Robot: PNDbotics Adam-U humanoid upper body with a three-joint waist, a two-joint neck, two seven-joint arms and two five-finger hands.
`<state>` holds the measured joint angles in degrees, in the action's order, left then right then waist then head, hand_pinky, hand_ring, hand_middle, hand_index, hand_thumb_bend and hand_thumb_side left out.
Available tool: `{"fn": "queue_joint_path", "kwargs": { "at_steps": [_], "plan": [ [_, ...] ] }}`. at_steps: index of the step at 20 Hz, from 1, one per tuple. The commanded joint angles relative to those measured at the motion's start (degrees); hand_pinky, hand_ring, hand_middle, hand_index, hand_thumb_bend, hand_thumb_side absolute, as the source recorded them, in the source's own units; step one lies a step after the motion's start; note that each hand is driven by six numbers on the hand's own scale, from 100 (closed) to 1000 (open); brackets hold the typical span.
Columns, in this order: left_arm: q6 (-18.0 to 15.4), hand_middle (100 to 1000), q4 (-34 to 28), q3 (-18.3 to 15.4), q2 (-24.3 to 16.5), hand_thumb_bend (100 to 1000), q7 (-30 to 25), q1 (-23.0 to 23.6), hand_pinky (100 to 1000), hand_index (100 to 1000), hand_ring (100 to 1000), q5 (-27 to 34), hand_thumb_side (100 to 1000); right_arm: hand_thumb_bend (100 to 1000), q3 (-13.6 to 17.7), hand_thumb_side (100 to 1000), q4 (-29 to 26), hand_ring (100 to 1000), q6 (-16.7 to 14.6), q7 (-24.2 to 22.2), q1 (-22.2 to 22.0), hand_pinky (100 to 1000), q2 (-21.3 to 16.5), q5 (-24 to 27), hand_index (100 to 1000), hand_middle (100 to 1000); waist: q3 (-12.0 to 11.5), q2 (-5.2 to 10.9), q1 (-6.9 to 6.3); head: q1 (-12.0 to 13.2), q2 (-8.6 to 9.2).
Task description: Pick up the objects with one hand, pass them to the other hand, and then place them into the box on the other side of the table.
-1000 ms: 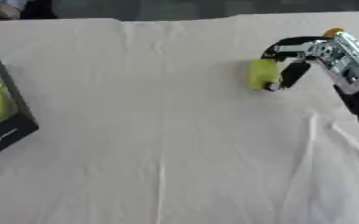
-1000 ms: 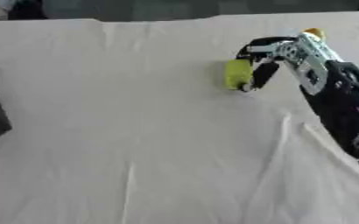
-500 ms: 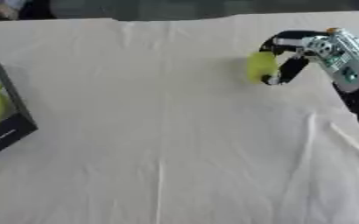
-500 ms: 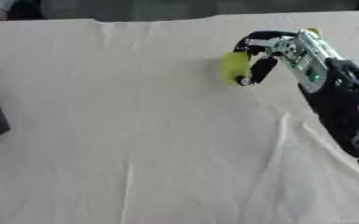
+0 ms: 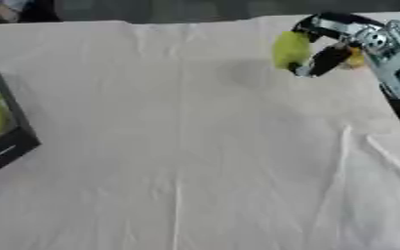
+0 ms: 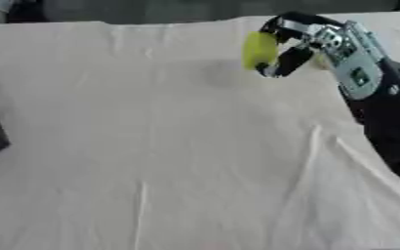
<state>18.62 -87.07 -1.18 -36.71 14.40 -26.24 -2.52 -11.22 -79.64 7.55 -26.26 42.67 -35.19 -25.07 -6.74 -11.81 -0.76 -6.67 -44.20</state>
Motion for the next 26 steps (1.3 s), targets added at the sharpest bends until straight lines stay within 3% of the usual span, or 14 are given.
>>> {"fn": "queue_joint_path", "kwargs": {
  "at_steps": [1,8,15,26],
  "plan": [
    [-0.11,765,-1.32,-0.16,-1.64,767,-0.43,-1.36,828,787,777,-0.29,435,186,1.07,100,-4.47,697,1.79,3.33,-0.48,835,-1.21,3.54,589,464,0.07,0.86,-0.89,0.23,0.09],
    [-0.32,766,-3.08,1.00,-1.35,763,-1.86,-3.60,823,789,776,-1.17,435,159,0.47,100,-10.21,683,3.81,10.00,-5.13,823,1.69,10.28,587,457,0.15,1.03,-1.02,0.32,0.09],
    [-0.25,770,-6.90,4.13,-0.83,760,-7.50,-8.05,811,798,775,-4.02,443,144,-0.17,100,-12.33,676,4.93,16.98,-8.78,812,7.58,14.18,588,457,0.18,1.35,-1.31,0.40,0.09],
    [-0.20,771,-11.31,10.50,2.44,760,-18.90,-16.45,812,801,778,-8.96,446,130,-2.20,100,-10.44,689,1.78,22.93,-9.95,813,14.40,15.27,602,468,0.05,1.86,-1.78,0.10,0.09]
  ]
}}
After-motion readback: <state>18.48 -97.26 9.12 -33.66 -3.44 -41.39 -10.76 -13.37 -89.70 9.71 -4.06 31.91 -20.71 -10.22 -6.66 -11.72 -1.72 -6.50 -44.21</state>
